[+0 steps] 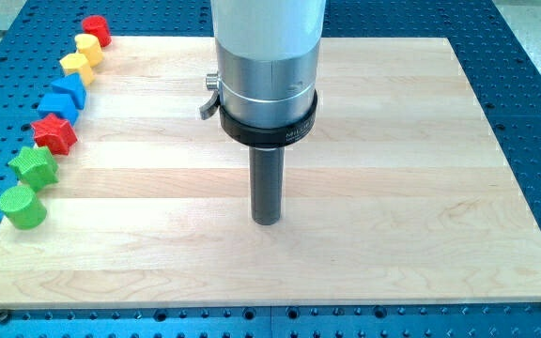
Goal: Separate the heart from the vertical line of blocks
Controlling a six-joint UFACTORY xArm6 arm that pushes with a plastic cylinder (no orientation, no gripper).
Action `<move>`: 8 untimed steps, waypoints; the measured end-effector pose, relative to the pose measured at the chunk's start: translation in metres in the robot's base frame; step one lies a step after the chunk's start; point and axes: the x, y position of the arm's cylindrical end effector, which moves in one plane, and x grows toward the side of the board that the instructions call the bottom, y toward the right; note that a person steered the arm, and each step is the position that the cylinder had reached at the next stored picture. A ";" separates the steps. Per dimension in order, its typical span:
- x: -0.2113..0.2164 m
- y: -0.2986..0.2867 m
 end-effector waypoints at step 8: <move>0.084 -0.239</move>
